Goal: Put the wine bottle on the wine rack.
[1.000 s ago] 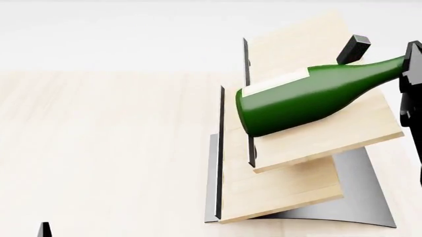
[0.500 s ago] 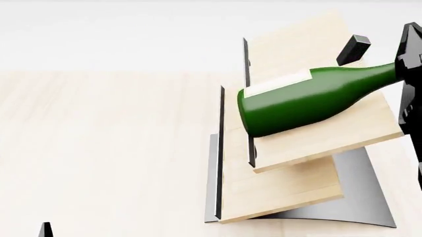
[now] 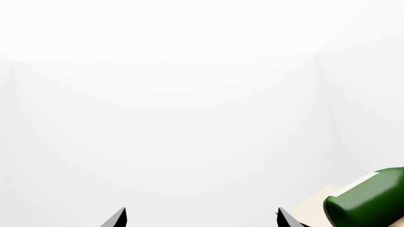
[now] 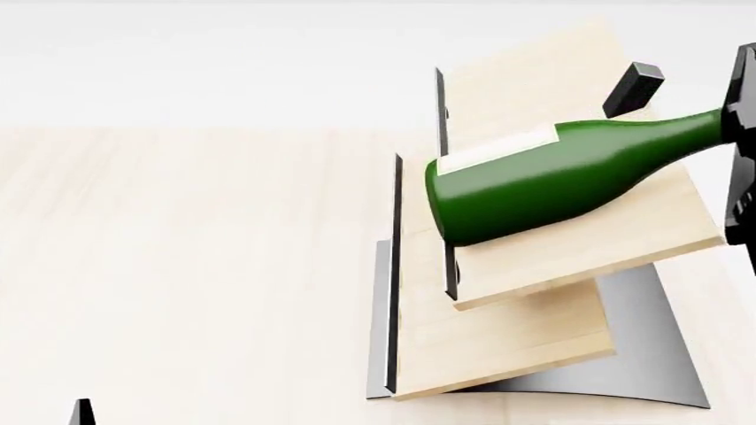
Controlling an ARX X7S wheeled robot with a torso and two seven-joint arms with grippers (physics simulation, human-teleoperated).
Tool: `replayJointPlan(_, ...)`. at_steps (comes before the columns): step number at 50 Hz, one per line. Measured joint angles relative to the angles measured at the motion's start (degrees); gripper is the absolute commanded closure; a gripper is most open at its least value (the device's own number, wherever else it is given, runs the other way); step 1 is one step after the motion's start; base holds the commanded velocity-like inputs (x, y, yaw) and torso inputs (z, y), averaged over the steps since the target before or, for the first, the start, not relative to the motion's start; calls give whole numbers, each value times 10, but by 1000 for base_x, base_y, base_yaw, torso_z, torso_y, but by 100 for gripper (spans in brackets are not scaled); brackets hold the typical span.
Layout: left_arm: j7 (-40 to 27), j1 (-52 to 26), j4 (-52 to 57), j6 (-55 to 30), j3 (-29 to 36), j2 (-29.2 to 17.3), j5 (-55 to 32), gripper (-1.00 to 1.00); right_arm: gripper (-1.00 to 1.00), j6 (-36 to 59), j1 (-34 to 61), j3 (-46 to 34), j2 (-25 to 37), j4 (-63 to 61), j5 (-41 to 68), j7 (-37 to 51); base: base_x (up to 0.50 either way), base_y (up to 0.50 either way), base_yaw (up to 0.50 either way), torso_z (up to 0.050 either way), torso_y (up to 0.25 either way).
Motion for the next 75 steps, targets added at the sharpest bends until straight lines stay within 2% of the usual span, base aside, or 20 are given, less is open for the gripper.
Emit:
replayJointPlan(11, -1, 0, 1, -1, 1, -1, 1, -100, -100, -25, -24, 14, 20, -23, 3, 0, 0, 0, 0, 0, 0)
replayJointPlan(25, -3, 0, 1, 1, 2, -3, 0, -100, -100, -129, -66, 31, 83, -120, -55, 59, 0, 0, 0, 0, 0)
replayJointPlan(34, -4, -1, 0, 2, 4, -4, 1, -100, -100, -198, -76, 16, 126, -175, -190, 162, 0, 0, 0, 0, 0)
replayJointPlan(53, -7, 0, 3, 2, 5, -6, 2, -100, -100, -249, -76, -8, 193, -240, -518, 353, 0, 0, 0, 0, 0)
replayJointPlan(66, -8, -1, 3, 3, 7, -7, 2, -100, -100, -305, -95, -1, 291, -345, -652, 461, 0, 0, 0, 0, 0)
replayJointPlan(75, -9, -1, 2, 3, 8, -7, 3, -100, -100, -329, -95, 8, 330, -406, -718, 519, 0, 0, 0, 0, 0)
